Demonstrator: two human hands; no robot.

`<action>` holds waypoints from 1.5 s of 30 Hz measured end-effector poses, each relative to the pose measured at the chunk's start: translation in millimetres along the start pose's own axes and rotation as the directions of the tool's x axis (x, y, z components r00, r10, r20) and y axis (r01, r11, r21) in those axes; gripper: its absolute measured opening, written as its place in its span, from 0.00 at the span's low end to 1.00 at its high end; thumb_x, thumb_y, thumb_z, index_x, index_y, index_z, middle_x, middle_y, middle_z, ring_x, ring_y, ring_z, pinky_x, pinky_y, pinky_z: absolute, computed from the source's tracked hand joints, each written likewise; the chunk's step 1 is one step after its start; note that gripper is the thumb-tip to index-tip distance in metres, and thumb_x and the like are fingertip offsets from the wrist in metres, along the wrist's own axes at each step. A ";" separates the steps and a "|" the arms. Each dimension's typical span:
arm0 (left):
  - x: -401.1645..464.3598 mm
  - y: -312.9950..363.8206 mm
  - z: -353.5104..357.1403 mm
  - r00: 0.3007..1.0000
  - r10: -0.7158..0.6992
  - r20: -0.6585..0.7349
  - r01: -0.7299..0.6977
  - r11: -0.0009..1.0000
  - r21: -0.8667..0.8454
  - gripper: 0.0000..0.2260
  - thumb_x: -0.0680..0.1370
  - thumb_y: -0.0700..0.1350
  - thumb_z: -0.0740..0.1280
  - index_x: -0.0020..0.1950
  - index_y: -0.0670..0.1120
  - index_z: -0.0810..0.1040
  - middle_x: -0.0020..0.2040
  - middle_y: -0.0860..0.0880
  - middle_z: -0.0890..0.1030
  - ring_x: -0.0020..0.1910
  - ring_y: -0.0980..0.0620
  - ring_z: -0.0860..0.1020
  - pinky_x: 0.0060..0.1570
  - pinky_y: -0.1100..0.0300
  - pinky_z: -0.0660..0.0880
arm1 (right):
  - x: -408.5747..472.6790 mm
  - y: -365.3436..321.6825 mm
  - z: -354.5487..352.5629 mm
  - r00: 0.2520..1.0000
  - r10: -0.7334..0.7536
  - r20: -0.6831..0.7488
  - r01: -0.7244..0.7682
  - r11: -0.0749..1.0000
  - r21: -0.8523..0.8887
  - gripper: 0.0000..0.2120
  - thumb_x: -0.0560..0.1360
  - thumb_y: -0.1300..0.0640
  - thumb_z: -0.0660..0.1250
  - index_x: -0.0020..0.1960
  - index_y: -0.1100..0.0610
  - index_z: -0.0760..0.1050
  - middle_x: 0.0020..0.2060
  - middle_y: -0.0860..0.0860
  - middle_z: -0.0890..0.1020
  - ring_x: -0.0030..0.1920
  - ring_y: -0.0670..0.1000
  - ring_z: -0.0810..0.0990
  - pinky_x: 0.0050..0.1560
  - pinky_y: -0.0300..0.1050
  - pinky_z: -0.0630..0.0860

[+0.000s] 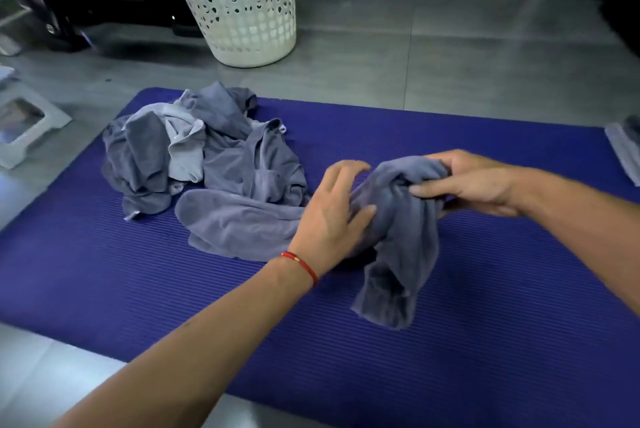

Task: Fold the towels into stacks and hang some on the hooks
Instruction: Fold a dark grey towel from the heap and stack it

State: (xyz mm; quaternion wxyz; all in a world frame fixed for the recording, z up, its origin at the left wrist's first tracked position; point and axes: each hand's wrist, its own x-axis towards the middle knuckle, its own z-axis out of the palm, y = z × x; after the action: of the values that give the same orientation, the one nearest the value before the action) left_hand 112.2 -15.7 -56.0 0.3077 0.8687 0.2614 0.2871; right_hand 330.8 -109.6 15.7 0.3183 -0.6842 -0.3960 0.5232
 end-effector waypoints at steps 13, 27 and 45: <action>-66.3 -61.8 92.9 0.790 -0.383 0.480 0.046 0.816 0.576 0.28 0.78 0.56 0.65 0.77 0.58 0.63 0.72 0.54 0.70 0.71 0.47 0.67 0.72 0.43 0.61 | -48.9 101.4 -87.0 0.867 0.116 -0.485 -0.468 0.524 -0.712 0.35 0.78 0.49 0.71 0.79 0.51 0.57 0.70 0.58 0.69 0.68 0.61 0.72 0.66 0.58 0.73; -76.4 3.7 73.9 0.967 -0.178 0.180 0.207 0.966 -0.157 0.06 0.83 0.47 0.66 0.56 0.46 0.76 0.42 0.51 0.81 0.41 0.56 0.79 0.42 0.58 0.75 | -9.4 83.7 7.8 0.982 0.062 0.179 0.094 0.663 -0.743 0.30 0.70 0.40 0.76 0.68 0.35 0.69 0.59 0.37 0.79 0.57 0.40 0.78 0.58 0.43 0.75; -82.3 -62.4 69.8 0.884 -0.468 -0.010 0.463 0.871 0.161 0.03 0.80 0.42 0.65 0.51 0.43 0.75 0.43 0.41 0.81 0.41 0.38 0.79 0.36 0.50 0.71 | -30.5 95.0 -60.1 0.886 0.091 -0.454 -0.349 0.776 -0.526 0.08 0.82 0.48 0.65 0.58 0.48 0.79 0.51 0.48 0.82 0.51 0.52 0.79 0.54 0.45 0.74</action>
State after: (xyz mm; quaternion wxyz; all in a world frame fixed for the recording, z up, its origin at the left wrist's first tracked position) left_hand 83.5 -52.3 -171.6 0.3015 0.8058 0.4804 0.1703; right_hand 404.6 -183.5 -35.8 0.0977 -0.8838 -0.3803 0.2544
